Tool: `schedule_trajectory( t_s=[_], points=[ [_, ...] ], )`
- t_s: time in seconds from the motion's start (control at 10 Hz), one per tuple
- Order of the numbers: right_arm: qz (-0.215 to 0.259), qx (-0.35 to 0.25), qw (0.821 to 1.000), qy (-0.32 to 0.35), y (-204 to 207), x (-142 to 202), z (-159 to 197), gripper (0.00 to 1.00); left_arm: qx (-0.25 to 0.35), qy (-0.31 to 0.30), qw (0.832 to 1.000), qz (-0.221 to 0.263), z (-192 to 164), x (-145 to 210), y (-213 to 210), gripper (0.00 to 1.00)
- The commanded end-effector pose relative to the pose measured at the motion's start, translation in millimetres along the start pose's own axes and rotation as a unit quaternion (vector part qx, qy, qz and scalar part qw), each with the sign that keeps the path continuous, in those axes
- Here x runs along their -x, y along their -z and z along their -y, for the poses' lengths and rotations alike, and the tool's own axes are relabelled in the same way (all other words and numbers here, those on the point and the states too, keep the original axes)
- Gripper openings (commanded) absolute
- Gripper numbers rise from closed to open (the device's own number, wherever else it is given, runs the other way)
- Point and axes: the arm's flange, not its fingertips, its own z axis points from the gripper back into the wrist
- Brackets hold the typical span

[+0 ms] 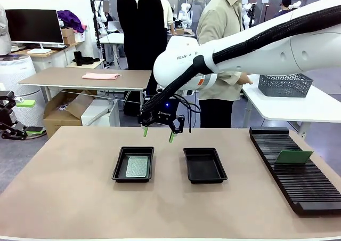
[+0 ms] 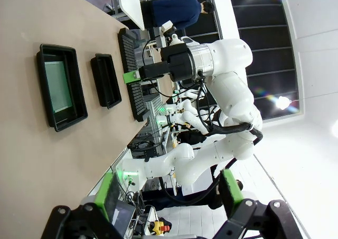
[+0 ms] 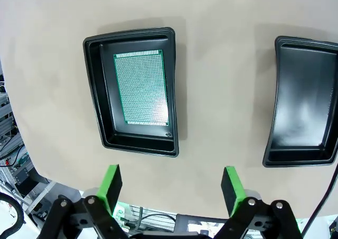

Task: Inspect and transfer BCBs to ESD trays.
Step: Pick up the ESD tray and place it on the left side of the table.

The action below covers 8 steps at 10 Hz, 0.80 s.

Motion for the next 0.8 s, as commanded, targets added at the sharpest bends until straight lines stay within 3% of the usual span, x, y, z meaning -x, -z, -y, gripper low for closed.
schedule_trajectory(
  t_s=[0.0,0.4,0.7],
  points=[
    [-0.001,-0.002,1.000,0.000,-0.6,1.8,-1.5,1.00,0.003,0.002,1.000,0.004,1.4,-0.9,0.1,1.00],
    [0.000,0.000,1.000,0.000,0.0,0.0,0.0,1.00,0.000,0.000,1.000,0.000,0.0,0.0,0.0,1.00],
    [0.037,-0.047,0.998,-0.017,-9.7,22.0,30.5,1.00,-0.069,-0.032,0.997,0.005,18.9,-9.6,18.2,1.00]
  ],
)
